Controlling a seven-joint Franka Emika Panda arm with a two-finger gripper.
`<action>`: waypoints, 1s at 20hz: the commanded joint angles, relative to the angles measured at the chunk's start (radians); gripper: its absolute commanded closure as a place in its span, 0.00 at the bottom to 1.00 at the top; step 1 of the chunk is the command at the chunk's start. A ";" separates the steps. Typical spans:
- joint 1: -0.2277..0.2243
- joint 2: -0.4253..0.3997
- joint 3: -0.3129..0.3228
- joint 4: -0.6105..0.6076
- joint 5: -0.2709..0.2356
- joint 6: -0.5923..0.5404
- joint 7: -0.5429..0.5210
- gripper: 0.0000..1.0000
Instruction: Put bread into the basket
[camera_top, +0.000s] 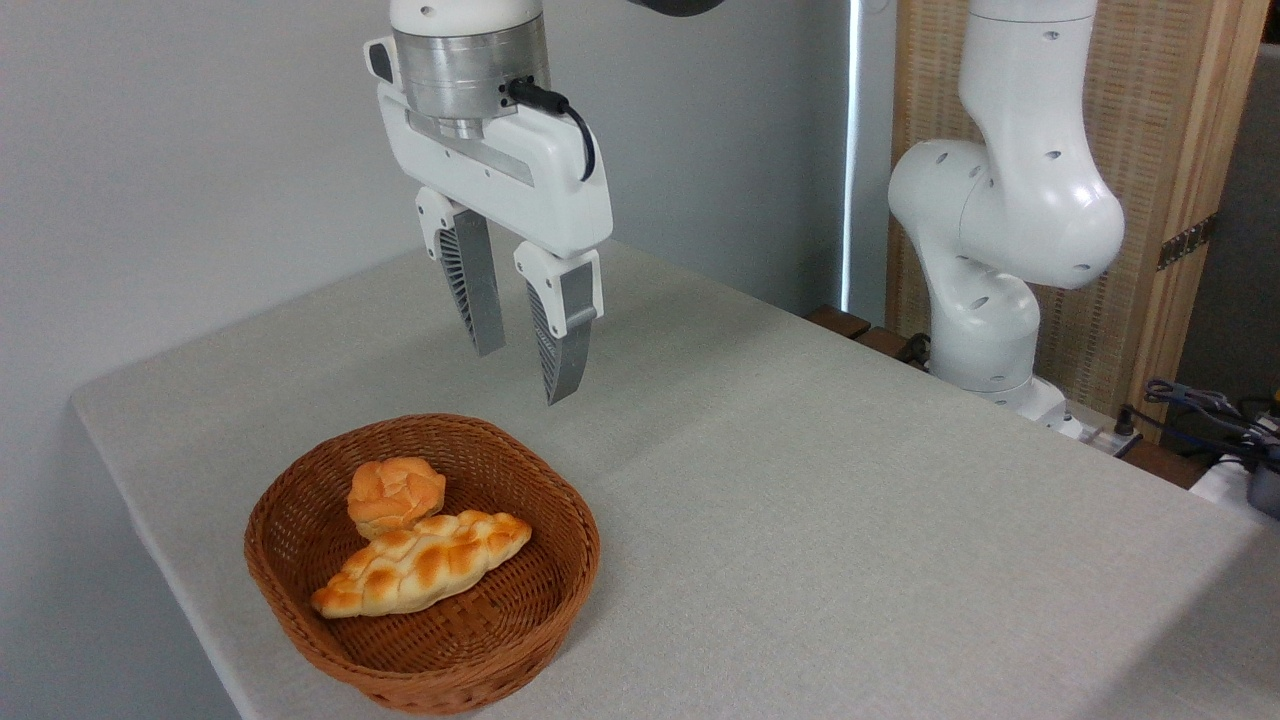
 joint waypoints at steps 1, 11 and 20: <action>-0.006 0.013 -0.006 0.023 0.006 -0.020 -0.022 0.00; -0.009 0.082 0.004 0.146 0.016 -0.074 -0.029 0.00; -0.017 0.086 0.004 0.163 0.081 -0.076 -0.019 0.00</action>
